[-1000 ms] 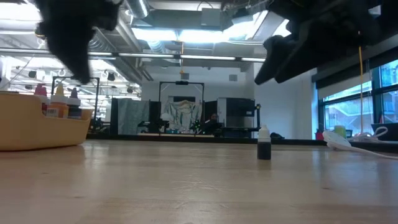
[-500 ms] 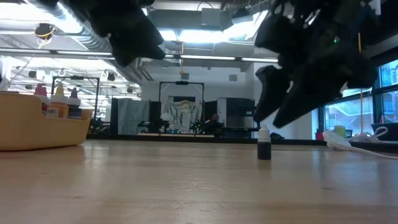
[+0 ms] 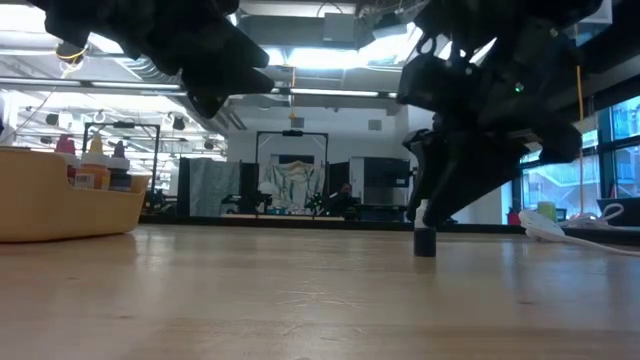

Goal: Pick & Place food coloring
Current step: Put the small red food coloring bottle into the yellow bin

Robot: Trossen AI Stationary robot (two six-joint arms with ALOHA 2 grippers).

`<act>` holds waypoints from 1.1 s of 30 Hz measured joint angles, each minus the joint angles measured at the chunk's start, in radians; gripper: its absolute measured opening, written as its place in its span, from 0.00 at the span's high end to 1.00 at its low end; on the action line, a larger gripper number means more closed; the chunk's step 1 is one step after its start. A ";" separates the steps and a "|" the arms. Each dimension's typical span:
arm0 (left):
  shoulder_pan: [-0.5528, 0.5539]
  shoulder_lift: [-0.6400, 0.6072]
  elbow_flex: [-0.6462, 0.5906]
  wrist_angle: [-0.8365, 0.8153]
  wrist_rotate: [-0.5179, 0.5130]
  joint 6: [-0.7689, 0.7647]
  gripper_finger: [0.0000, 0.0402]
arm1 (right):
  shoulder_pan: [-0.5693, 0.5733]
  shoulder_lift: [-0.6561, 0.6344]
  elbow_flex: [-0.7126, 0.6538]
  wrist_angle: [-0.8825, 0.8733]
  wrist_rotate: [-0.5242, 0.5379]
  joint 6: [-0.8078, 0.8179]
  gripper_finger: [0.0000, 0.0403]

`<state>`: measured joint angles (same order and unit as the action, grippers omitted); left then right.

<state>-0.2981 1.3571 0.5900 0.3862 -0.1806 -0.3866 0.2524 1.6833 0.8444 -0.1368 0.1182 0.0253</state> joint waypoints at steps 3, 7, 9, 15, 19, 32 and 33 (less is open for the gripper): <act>0.000 0.000 0.000 -0.001 0.000 0.000 0.66 | -0.015 0.000 0.000 -0.001 -0.029 -0.003 0.69; 0.000 0.000 0.000 -0.001 0.000 0.005 0.66 | -0.017 -0.001 0.000 0.000 -0.034 -0.013 0.82; 0.000 0.000 0.000 -0.001 0.000 0.005 0.66 | -0.017 -0.002 0.000 0.002 -0.032 -0.028 0.86; 0.000 0.000 0.000 0.000 0.000 0.006 0.66 | -0.013 -0.075 0.002 0.028 0.068 -0.080 0.86; -0.001 0.000 0.000 0.000 0.000 0.006 0.66 | 0.001 -0.188 -0.012 0.114 0.117 -0.138 0.86; -0.001 0.001 0.000 0.032 -0.189 -0.045 0.67 | 0.009 -0.285 -0.185 0.804 0.047 -0.296 0.86; 0.000 0.001 0.000 0.058 -0.201 -0.043 0.67 | 0.009 -0.285 -0.185 0.809 0.037 -0.296 0.85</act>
<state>-0.2979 1.3579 0.5896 0.4441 -0.3821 -0.4294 0.2619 1.3985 0.6590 0.6722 0.1547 -0.2707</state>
